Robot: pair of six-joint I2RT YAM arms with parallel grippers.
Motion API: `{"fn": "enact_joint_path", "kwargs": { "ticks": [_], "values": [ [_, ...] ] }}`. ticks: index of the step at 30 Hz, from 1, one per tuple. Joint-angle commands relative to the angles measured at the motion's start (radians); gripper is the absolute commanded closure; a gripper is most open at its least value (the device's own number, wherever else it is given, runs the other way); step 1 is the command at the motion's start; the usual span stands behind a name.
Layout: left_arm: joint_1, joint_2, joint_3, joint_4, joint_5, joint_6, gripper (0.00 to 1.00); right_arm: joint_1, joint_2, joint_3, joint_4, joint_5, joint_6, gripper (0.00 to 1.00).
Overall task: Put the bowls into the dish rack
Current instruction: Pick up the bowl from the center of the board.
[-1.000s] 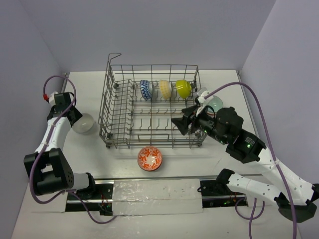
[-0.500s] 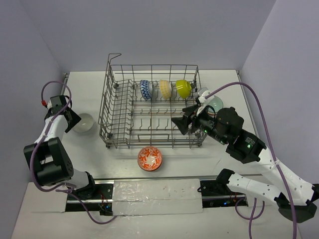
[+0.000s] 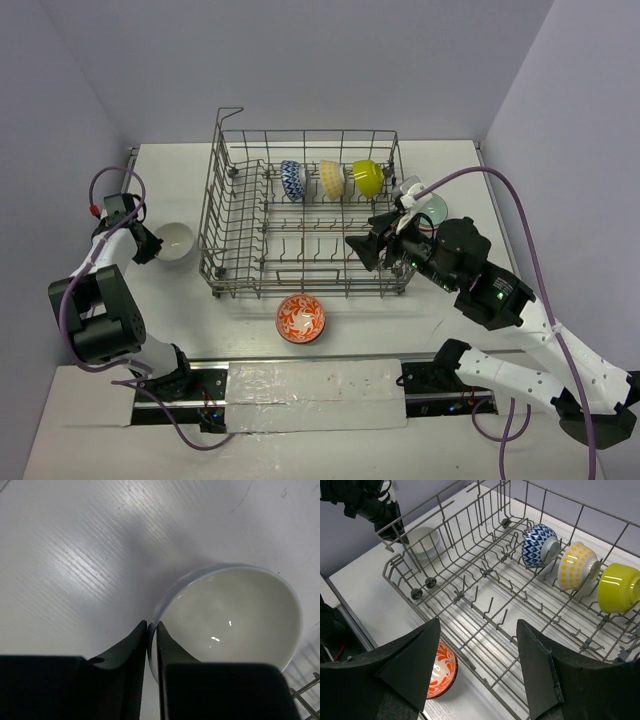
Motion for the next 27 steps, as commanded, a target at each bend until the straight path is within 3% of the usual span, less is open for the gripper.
{"fn": "enact_joint_path", "kwargs": {
  "ticks": [1,6,9,19,27],
  "values": [
    [0.003,0.002,0.022,0.012,0.023,0.002,0.84,0.007,-0.004,0.002,0.040,0.023,-0.006,0.30],
    [0.003,-0.003,0.025,0.006,0.006,0.001,0.87,0.007,-0.002,0.000,0.042,0.026,-0.006,0.30],
    [0.003,-0.014,0.025,0.006,0.002,0.001,1.00,0.007,0.001,0.002,0.042,0.025,-0.004,0.30],
    [0.013,-0.168,0.031,0.009,-0.066,-0.034,1.00,0.008,0.028,0.008,0.031,0.018,-0.001,0.30],
    [0.015,-0.303,0.064,0.024,-0.043,-0.099,1.00,0.007,0.045,0.034,-0.004,-0.001,0.007,0.30]
  ]
}}
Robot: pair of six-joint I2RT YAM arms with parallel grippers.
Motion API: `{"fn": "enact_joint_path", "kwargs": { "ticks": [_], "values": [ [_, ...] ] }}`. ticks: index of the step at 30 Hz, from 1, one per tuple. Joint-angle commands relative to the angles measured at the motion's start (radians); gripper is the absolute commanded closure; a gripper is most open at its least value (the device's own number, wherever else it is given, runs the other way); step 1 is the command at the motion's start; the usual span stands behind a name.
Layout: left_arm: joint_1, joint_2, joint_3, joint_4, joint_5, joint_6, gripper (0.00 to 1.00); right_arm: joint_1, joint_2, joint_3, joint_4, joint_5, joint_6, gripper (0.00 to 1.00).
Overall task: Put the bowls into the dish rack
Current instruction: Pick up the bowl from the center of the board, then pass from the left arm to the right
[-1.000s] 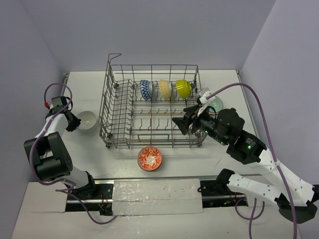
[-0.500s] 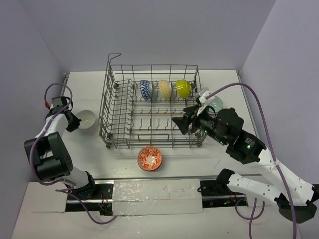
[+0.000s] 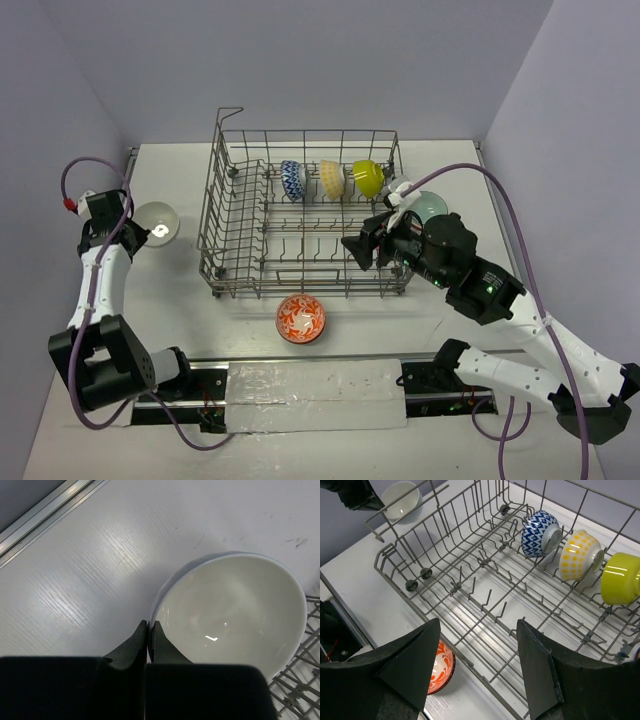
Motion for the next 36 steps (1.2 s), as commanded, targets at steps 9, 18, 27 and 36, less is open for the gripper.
{"fn": "enact_joint_path", "kwargs": {
  "ticks": [9,18,27,36],
  "values": [
    [0.002,-0.198,0.289,-0.004,0.018,-0.040,1.00,0.007,0.053,0.060,-0.024,-0.035,0.001,0.31],
    [-0.065,-0.236,0.432,-0.018,0.207,0.005,1.00,0.007,0.046,0.121,-0.082,-0.102,-0.007,0.31],
    [-0.317,-0.115,0.616,-0.110,0.315,0.150,1.00,0.007,0.116,0.218,-0.125,-0.119,-0.047,0.35],
    [-0.515,0.101,0.745,-0.190,0.458,0.308,1.00,0.007,0.072,0.224,-0.059,-0.197,-0.240,0.33]
  ]
}}
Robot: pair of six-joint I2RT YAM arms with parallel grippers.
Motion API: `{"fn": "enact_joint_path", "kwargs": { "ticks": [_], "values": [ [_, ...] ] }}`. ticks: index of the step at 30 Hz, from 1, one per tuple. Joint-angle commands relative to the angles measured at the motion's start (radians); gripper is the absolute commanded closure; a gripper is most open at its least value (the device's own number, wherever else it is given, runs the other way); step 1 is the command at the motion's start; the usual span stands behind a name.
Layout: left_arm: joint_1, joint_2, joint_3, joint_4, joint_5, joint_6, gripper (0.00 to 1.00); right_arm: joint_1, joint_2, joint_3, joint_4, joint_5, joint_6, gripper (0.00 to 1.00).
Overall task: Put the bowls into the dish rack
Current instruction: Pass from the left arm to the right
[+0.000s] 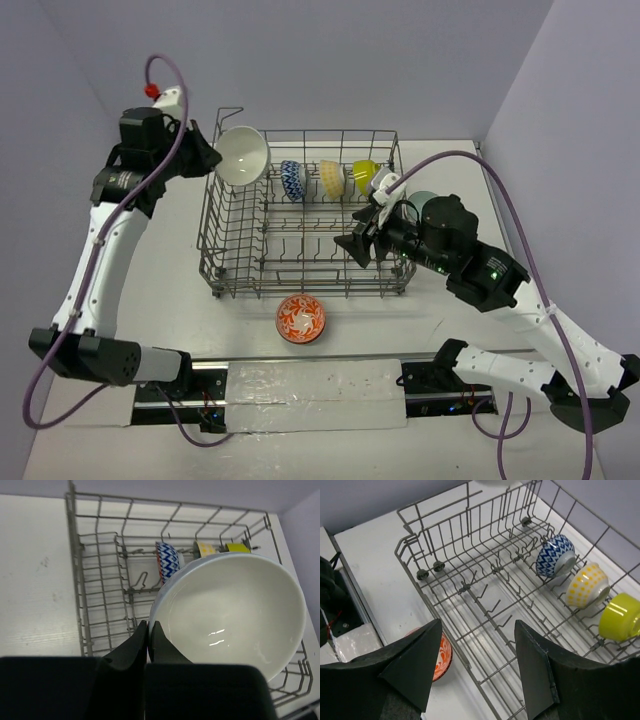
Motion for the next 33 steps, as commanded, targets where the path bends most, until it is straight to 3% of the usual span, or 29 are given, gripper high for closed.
{"fn": "enact_joint_path", "kwargs": {
  "ticks": [1,8,13,24,33],
  "values": [
    [-0.061,0.043,0.077,0.003,0.082,0.073,1.00,0.008,-0.031,0.048,0.051,-0.069,-0.113,0.33],
    [-0.155,0.150,0.140,-0.049,0.088,0.142,1.00,0.011,0.026,0.155,-0.017,-0.149,-0.243,0.28],
    [-0.186,0.249,0.201,-0.098,0.119,0.188,1.00,0.023,0.184,0.300,-0.097,-0.154,-0.341,0.24],
    [-0.186,0.313,0.189,-0.091,0.208,0.243,1.00,0.129,0.554,0.595,-0.313,0.087,-0.475,0.23],
    [-0.184,0.280,0.136,-0.077,0.209,0.245,1.00,0.132,0.644,0.641,-0.315,0.145,-0.501,0.23]
  ]
}}
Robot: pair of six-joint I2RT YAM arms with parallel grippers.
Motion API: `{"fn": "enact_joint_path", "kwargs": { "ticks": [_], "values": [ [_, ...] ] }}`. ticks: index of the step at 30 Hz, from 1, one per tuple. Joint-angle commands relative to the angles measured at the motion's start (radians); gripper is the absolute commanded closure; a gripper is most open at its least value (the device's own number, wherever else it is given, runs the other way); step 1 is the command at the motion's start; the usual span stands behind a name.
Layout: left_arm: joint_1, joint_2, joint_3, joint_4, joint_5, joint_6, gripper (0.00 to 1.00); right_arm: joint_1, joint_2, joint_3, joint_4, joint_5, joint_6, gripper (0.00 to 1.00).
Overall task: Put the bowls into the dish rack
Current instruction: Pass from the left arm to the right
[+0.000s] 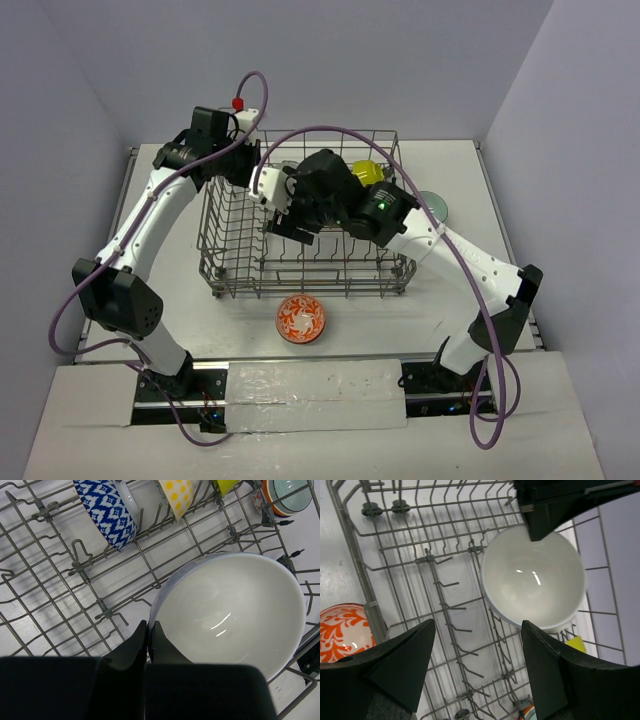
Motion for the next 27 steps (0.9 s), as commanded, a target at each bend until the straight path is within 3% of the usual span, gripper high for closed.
{"fn": "enact_joint_path", "kwargs": {
  "ticks": [1,11,27],
  "values": [
    [0.001,-0.057,-0.008,0.060,0.046,0.002,1.00,0.005,0.002,0.069,0.009,0.063,-0.030,0.23],
    [0.001,-0.093,-0.043,0.075,0.069,-0.003,1.00,0.002,0.067,0.085,0.026,0.126,-0.045,0.22],
    [0.003,-0.113,-0.059,0.081,0.083,-0.003,1.00,-0.016,0.160,0.114,0.032,0.076,-0.036,0.22]
  ]
}}
